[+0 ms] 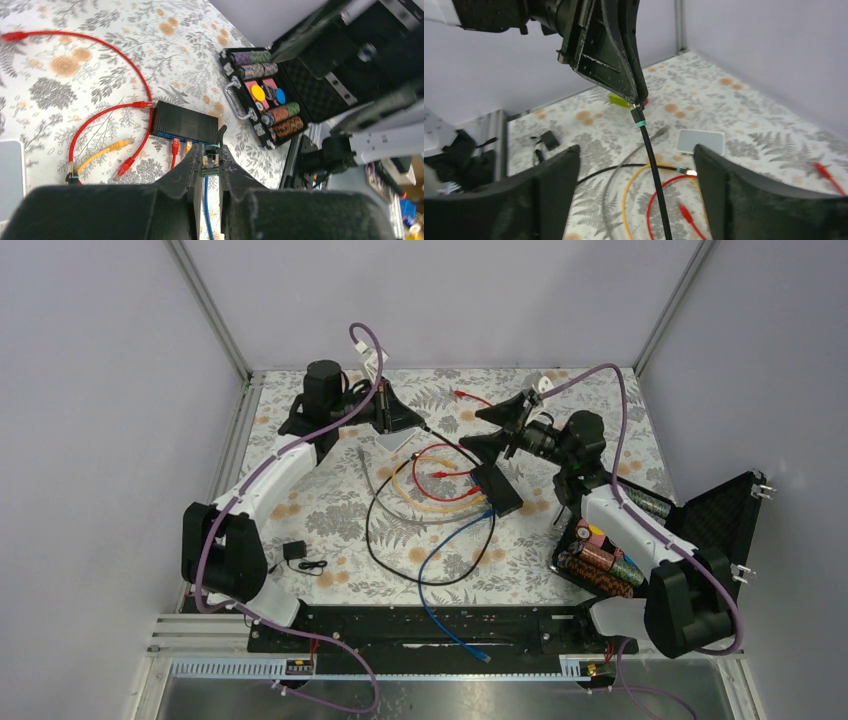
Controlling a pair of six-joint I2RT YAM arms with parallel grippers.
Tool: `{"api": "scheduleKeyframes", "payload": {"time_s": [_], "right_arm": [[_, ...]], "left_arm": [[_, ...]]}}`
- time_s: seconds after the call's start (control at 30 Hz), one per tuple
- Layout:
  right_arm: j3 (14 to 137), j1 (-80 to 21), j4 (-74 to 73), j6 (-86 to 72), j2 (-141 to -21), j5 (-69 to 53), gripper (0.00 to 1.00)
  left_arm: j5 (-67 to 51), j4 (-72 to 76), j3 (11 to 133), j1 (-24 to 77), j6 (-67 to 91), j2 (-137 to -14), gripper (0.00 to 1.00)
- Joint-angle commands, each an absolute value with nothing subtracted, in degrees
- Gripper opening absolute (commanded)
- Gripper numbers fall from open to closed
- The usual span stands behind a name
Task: Insert the plug into the switch port
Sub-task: Pick up the connector from the center of the board.
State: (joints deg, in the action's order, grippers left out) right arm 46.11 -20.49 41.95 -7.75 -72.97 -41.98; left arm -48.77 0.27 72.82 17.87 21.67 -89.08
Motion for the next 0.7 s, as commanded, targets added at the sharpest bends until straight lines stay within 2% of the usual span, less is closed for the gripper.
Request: {"api": "scheduleKeyframes", "payload": {"time_s": [0.0,0.03,0.1,0.13,0.27,0.37,0.5,0.67], "right_arm": [[54.0,-18.5,36.9,-21.9,-77.1,-57.3,0.8],[55.2,-18.5,33.7,-20.6,-77.8,-58.0,0.69],[54.0,-18.5,39.0,-22.0,-78.3,-57.4,0.48],[53.3,-18.5,40.9,-22.1,-78.4,-56.8,0.44],[55.6,-18.6,40.1,-22.8,-81.0,-58.9,0.48],[55.4,-18.5,45.9,-26.3,-83.5,-60.1,0.5],[57.0,-19.3,53.7,-33.2,-87.4,-63.3,0.5],[58.7,-20.8,51.5,-31.1,-89.1,-62.1,0.48]], "left_arm": [[-59.7,8.5,71.5,18.2,13.1,-85.5,0.0],[-61.1,10.4,70.5,18.2,12.8,-85.3,0.0],[-64.3,14.8,68.9,18.1,13.3,-84.8,0.0],[-65.5,16.8,68.5,18.0,13.9,-84.8,0.0],[-67.0,20.3,68.0,18.1,15.6,-84.7,0.0],[-68.3,24.7,67.1,18.1,18.8,-84.8,0.0],[-69.4,29.8,66.9,18.1,22.7,-86.2,0.0],[-70.1,35.5,65.6,18.1,26.5,-87.2,0.0]]}}
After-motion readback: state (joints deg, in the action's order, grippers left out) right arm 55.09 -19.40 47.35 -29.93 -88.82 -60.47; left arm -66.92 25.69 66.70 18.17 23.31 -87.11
